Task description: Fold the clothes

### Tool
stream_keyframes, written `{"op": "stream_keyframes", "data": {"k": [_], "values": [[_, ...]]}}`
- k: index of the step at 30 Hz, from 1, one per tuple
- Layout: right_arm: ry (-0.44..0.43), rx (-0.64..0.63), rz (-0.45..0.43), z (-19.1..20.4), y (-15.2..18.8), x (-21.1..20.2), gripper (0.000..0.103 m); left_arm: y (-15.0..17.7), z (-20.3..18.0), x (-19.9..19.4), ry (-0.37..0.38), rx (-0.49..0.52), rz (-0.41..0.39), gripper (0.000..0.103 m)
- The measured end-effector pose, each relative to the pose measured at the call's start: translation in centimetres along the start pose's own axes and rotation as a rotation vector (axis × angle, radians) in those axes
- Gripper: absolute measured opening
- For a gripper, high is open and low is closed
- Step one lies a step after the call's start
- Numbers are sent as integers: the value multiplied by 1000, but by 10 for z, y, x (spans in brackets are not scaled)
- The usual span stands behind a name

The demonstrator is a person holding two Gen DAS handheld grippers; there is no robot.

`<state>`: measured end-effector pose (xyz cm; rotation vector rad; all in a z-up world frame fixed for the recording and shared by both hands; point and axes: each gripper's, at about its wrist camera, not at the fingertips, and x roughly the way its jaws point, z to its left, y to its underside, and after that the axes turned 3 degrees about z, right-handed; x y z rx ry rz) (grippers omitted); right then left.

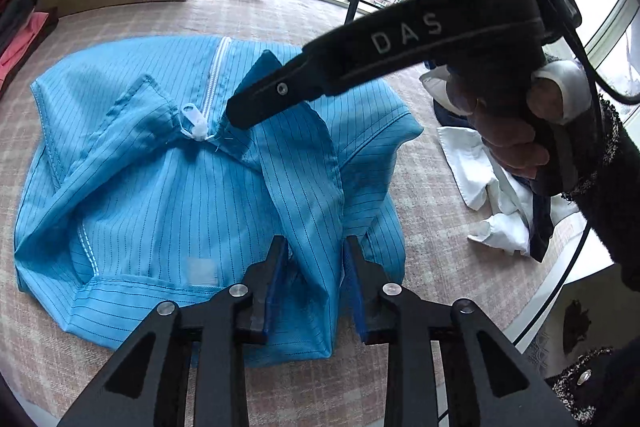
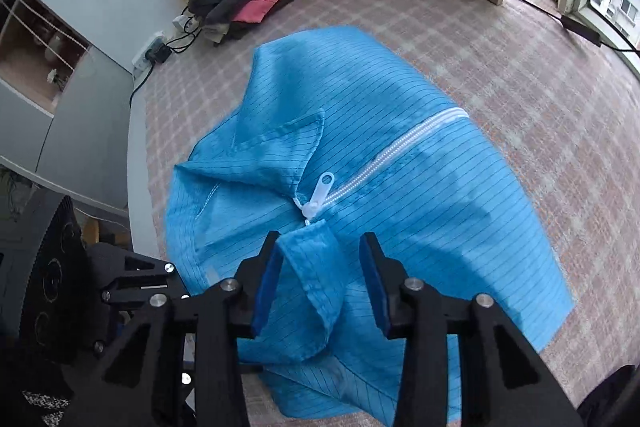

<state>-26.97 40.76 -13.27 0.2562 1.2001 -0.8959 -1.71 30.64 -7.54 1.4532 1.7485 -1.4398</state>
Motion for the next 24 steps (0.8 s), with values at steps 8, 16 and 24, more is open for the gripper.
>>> {"op": "stream_keyframes", "data": {"k": [8,16,24], "values": [[-537,302,-37,-57,23,7,3,24,-14,-35,-51,87,-159,1],[-560,452,-31,-94,50,32,4,32,-20,-10,-123,153,-100,1],[-101,222,-205,-45,45,-52,12,36,-36,-50,-87,204,-54,18]]}}
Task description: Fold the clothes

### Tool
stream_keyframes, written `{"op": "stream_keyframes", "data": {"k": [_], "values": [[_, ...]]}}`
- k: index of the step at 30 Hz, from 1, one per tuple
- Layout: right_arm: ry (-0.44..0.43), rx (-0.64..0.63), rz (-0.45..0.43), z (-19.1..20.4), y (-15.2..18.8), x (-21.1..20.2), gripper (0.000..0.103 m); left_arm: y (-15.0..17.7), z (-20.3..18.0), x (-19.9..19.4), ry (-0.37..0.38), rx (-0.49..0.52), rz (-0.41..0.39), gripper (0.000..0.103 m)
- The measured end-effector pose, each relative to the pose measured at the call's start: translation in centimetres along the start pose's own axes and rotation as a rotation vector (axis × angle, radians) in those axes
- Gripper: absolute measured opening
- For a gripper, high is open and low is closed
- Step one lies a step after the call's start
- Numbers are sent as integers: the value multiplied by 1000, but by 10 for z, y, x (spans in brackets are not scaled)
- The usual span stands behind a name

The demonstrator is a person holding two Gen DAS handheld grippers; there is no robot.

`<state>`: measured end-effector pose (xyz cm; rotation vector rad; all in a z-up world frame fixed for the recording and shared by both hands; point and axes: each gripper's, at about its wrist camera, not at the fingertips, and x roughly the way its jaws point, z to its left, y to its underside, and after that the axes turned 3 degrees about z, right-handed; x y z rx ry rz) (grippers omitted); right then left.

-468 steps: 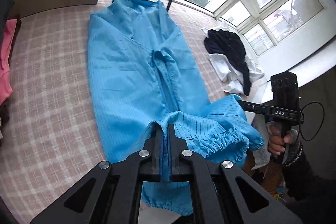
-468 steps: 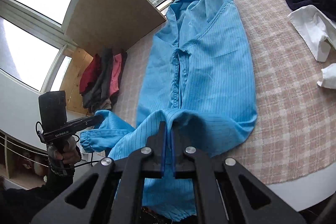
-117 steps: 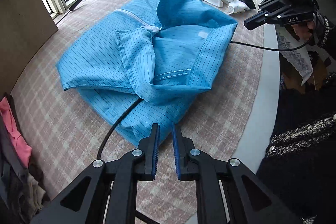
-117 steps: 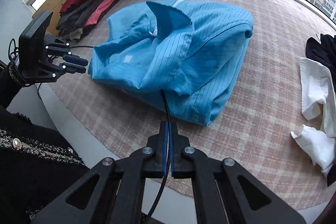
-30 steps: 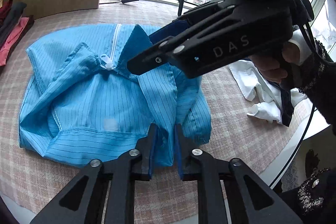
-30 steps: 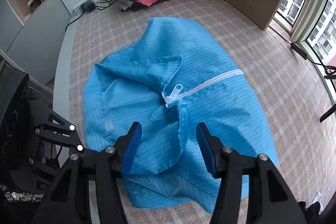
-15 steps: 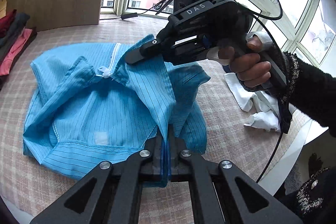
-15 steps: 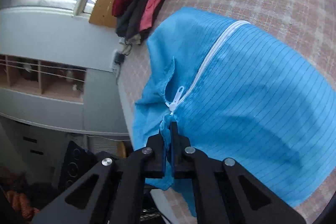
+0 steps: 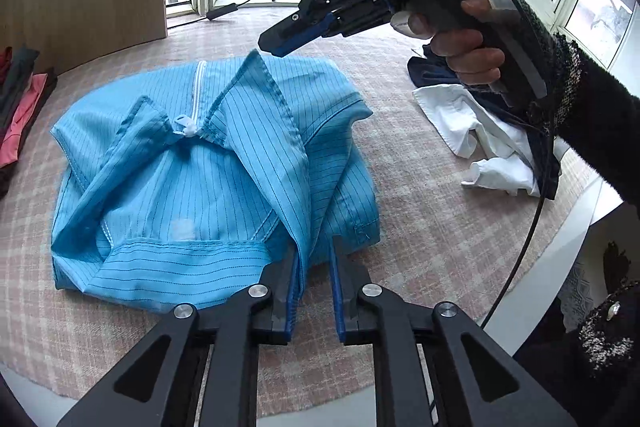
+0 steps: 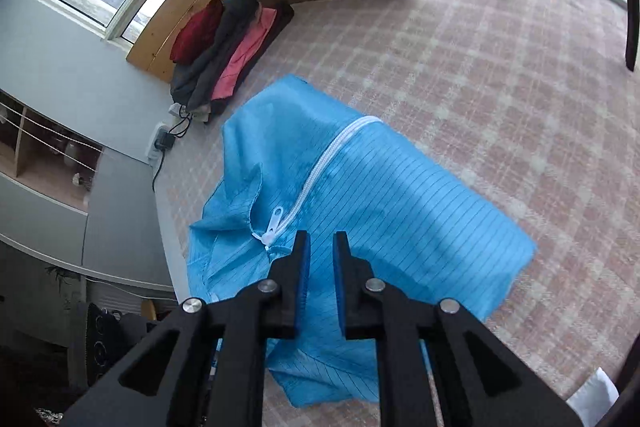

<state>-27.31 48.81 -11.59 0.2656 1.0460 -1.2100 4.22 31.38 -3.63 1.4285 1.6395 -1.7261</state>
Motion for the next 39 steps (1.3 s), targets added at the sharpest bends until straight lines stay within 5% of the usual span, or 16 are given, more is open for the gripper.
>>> {"op": "stream_keyframes", "data": {"k": [6,12,13,14,15,17,19,23,25,33,36,37,39], "values": [[117,-160,-89,50,24,-9,12,-15,47,-49,-127,8,-65,31],[190,-195,1,54,30,32,12,-21,108,16,-287,51,106,31],[188,-172,36,46,33,41,12,-19,113,24,-287,53,134,28],[188,-153,78,40,39,50,12,-15,115,27,-272,50,156,12],[189,-135,120,33,44,59,12,-11,118,29,-257,46,177,6],[183,-106,138,26,55,60,12,-3,123,35,-226,38,220,8],[150,-58,83,22,64,41,12,-2,124,19,-223,46,214,13],[88,72,-84,22,89,-18,21,-8,127,-19,-248,107,169,47],[88,103,-135,35,105,-36,30,-12,131,-28,-246,146,167,48],[309,169,-137,109,114,8,37,-13,119,19,-151,400,280,48],[451,227,-67,116,112,39,37,-5,120,31,-196,500,301,48],[502,249,-43,116,111,48,37,-6,122,33,-203,515,306,46],[544,311,-9,111,111,61,37,-9,130,33,-152,499,318,8]]}}
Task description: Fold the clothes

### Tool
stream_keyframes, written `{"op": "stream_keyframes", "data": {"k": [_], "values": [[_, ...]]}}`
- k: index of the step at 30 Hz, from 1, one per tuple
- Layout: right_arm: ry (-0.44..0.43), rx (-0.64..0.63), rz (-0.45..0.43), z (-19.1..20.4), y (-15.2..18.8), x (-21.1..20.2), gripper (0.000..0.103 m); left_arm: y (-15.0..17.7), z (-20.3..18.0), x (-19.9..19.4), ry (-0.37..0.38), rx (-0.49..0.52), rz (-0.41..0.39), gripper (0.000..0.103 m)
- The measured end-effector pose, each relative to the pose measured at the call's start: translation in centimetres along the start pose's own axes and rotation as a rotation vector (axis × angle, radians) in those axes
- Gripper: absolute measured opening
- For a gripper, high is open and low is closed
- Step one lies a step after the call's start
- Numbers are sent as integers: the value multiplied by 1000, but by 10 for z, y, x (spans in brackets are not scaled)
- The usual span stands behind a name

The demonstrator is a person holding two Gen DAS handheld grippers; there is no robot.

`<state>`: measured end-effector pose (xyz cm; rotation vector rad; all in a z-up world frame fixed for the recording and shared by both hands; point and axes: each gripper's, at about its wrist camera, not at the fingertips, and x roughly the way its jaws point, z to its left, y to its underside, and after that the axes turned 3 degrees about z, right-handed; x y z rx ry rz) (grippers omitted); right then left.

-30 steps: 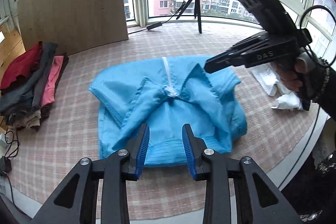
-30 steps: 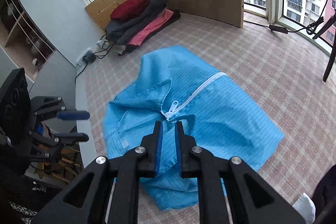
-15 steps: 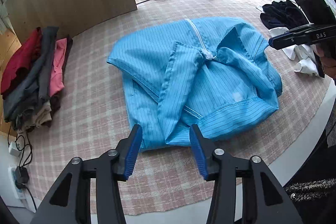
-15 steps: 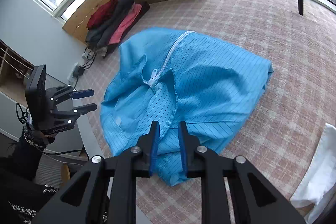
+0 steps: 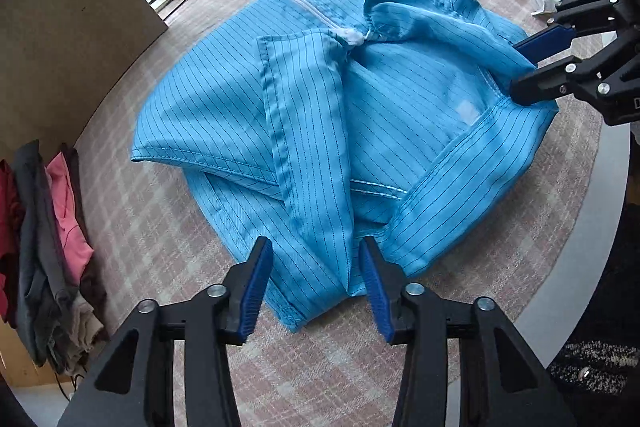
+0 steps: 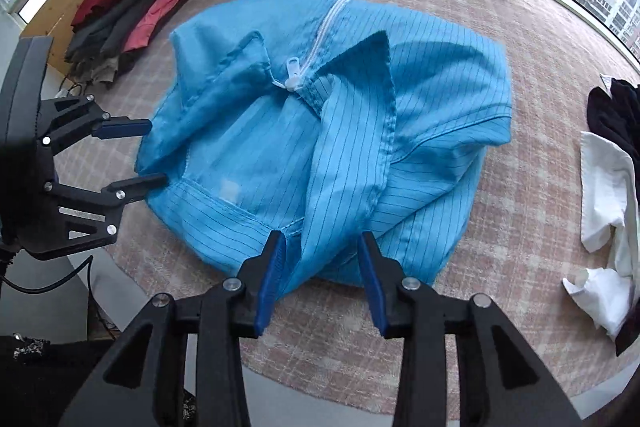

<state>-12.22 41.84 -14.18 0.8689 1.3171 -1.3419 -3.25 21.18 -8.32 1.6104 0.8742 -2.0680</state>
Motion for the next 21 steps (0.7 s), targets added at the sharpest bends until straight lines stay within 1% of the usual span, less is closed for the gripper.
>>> {"op": "stream_keyframes", "data": {"k": [1,2,3,6,9,11,12,13,14,16,17,19,21], "values": [[-7,27,6,-2,-1,3,29,1,4,-1,26,-2,-5,1],[-13,46,5,-3,-2,3,17,1,7,-3,36,11,-17,1],[-9,58,4,-4,-3,1,3,0,8,-7,39,31,-33,1],[34,37,-41,1,-6,-21,3,0,17,-30,49,40,-98,1],[58,19,-130,7,-4,-50,3,5,17,-57,-6,41,-192,1],[87,9,-189,11,0,-59,3,9,13,-69,-39,47,-242,1],[114,1,-207,13,4,-55,3,11,9,-65,-37,52,-239,1],[142,-6,-225,15,7,-52,3,13,5,-54,-21,50,-218,1],[160,-10,-225,16,11,-44,3,16,2,-42,-5,46,-186,1],[157,-3,-163,12,18,-18,3,25,-7,-17,22,41,-118,1],[151,1,-143,10,21,-10,3,28,-11,-9,37,32,-97,1],[141,7,-109,5,27,3,2,32,-15,-6,65,-1,-86,1],[140,0,-103,1,26,1,2,32,-17,-5,78,-20,-83,1]]}}
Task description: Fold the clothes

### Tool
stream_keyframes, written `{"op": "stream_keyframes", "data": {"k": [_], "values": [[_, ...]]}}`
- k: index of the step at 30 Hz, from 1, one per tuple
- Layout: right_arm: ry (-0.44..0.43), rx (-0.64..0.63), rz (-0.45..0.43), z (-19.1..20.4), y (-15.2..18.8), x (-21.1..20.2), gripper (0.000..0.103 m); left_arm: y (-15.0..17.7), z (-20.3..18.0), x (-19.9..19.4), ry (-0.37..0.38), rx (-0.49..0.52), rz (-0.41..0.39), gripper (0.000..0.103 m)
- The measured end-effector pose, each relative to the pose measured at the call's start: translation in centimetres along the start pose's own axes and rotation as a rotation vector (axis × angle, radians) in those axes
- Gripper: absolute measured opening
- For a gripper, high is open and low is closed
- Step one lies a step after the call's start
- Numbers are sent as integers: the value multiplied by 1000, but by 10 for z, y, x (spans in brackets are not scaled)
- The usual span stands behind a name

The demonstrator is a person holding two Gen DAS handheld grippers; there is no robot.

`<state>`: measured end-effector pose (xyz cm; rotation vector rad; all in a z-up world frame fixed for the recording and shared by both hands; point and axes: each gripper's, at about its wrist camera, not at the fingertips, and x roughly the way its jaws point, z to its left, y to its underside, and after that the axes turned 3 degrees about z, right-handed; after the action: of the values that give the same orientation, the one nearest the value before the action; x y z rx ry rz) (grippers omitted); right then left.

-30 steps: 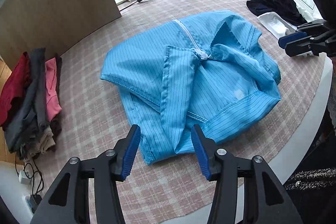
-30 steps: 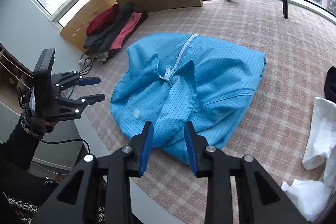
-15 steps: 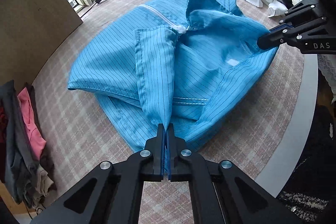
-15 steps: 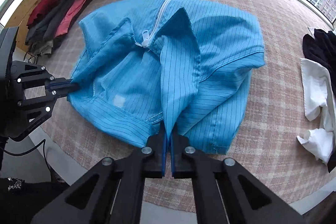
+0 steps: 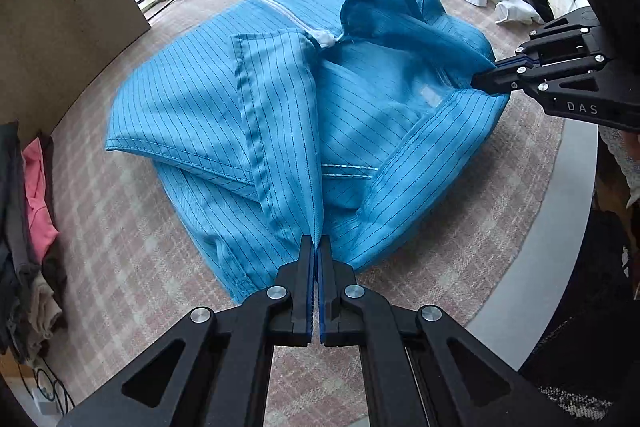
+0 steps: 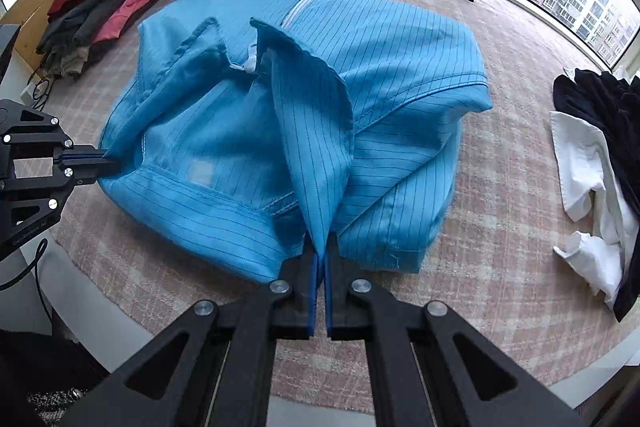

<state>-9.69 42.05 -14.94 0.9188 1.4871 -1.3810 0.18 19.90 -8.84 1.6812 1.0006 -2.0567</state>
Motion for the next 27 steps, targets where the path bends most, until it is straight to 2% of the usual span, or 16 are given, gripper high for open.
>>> {"op": "stream_keyframes", "data": {"k": [4,6,8,11,13,14,17,19,20,21,22,24,25,27], "values": [[-25,-12,38,-9,-2,3,3,0,1,-7,46,-26,18,4],[-44,-43,79,-9,-5,1,3,3,9,-22,94,-36,38,13],[-105,-50,100,-13,-9,-14,6,4,23,-47,105,-31,30,22],[-217,-40,68,-28,-19,-56,21,-7,59,-84,63,-24,-13,23],[-273,-26,-6,-42,-31,-87,43,-24,84,-97,28,-22,-63,24],[-285,-6,-56,-50,-42,-98,45,-36,96,-99,3,-19,-88,26],[-212,44,-166,-61,-91,-97,45,-83,131,-74,-62,-24,-152,26],[-134,66,-192,-69,-123,-70,44,-111,147,-44,-96,-39,-169,26],[-113,82,-183,-72,-136,-53,40,-121,154,-29,-97,-41,-172,26],[-118,96,-150,-75,-142,-34,27,-129,161,-11,-69,-58,-155,26],[-123,111,-118,-79,-148,-15,23,-132,165,6,-27,-86,-121,25],[-129,126,-57,-84,-156,21,23,-123,163,36,15,-99,-41,21],[-125,100,-35,-83,-150,31,23,-114,158,47,19,-89,-8,21],[-102,55,-8,-83,-138,44,20,-96,150,52,20,-80,7,21]]}}
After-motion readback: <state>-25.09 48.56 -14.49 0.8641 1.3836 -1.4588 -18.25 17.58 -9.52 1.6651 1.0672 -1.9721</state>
